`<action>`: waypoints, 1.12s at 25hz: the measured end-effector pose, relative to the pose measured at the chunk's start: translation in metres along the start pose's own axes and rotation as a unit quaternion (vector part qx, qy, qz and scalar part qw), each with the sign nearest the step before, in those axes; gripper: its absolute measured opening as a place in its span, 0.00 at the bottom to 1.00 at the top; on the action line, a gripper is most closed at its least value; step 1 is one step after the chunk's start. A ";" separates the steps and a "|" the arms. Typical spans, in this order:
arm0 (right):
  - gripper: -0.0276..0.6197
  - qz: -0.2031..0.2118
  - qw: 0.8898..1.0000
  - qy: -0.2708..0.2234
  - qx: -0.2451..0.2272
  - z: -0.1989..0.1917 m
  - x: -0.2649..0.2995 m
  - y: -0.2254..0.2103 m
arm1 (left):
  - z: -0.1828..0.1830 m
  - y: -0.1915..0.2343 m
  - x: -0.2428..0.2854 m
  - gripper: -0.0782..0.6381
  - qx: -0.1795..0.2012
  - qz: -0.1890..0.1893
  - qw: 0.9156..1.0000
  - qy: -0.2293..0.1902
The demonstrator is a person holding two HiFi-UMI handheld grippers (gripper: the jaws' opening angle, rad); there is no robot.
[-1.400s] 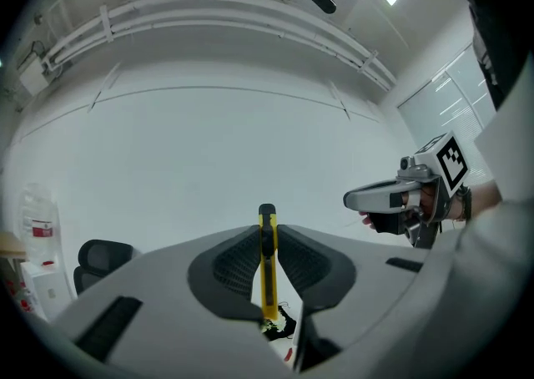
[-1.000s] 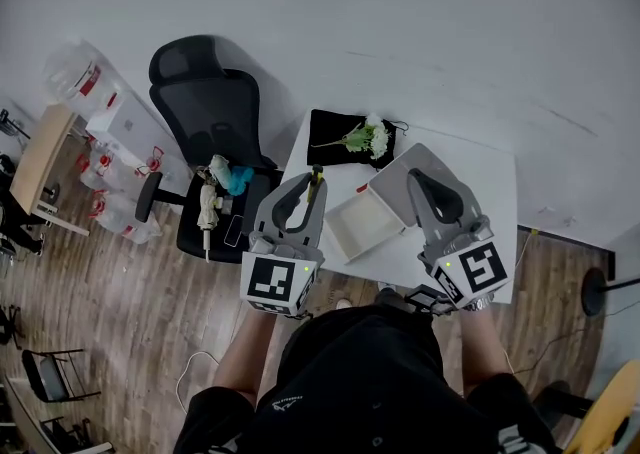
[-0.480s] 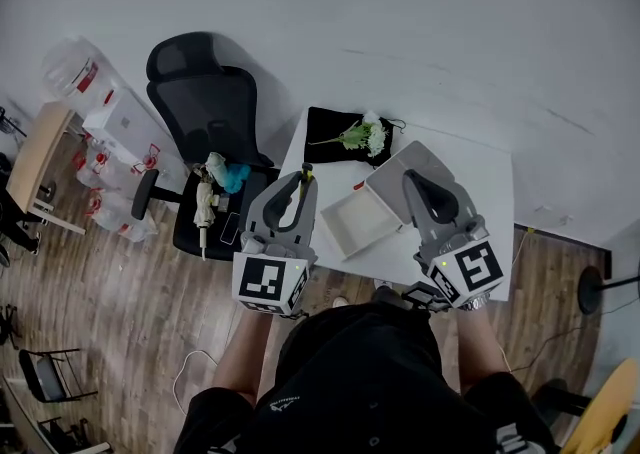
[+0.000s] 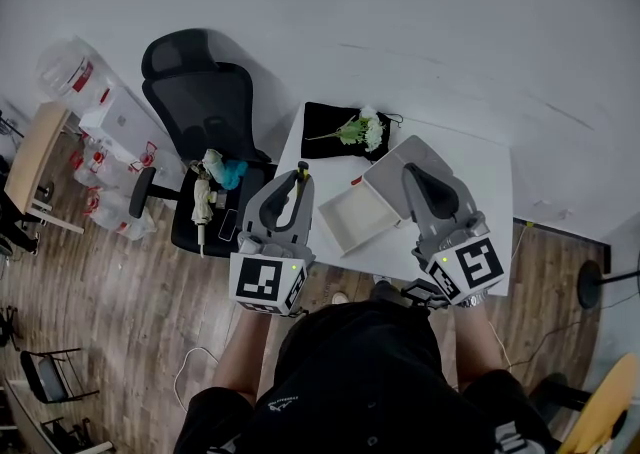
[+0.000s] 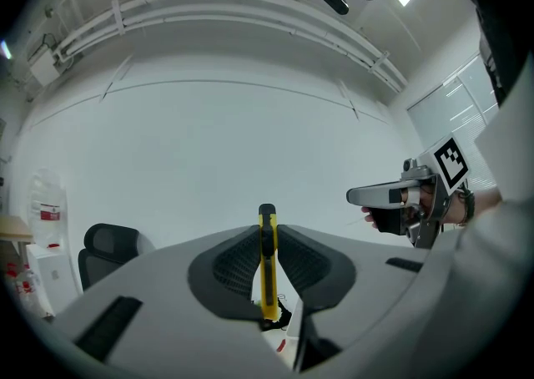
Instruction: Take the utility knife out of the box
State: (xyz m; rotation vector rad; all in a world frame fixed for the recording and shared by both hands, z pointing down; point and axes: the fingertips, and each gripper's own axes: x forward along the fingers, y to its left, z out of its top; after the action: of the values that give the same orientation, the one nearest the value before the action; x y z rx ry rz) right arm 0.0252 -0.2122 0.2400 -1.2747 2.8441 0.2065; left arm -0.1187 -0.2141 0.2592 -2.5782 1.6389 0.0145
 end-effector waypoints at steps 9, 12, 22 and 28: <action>0.05 0.000 1.000 0.002 -0.001 0.001 0.000 -0.004 | -0.003 -0.002 0.003 0.20 0.000 -0.004 1.000 0.001; 0.05 0.003 1.000 0.003 -0.002 0.001 0.002 -0.002 | -0.004 -0.001 0.003 0.20 -0.001 -0.004 1.000 0.001; 0.05 0.009 1.000 0.009 -0.003 -0.002 0.007 -0.002 | -0.009 0.004 0.004 0.20 -0.007 0.001 1.000 0.004; 0.05 0.008 1.000 0.013 -0.001 -0.006 0.009 -0.005 | -0.013 0.004 0.008 0.20 -0.007 -0.002 1.000 0.008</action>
State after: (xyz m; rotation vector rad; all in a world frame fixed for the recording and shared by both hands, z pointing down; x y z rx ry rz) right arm 0.0237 -0.2229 0.2448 -1.2637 2.8773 0.1958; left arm -0.1190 -0.2241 0.2713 -2.5984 1.6447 0.0056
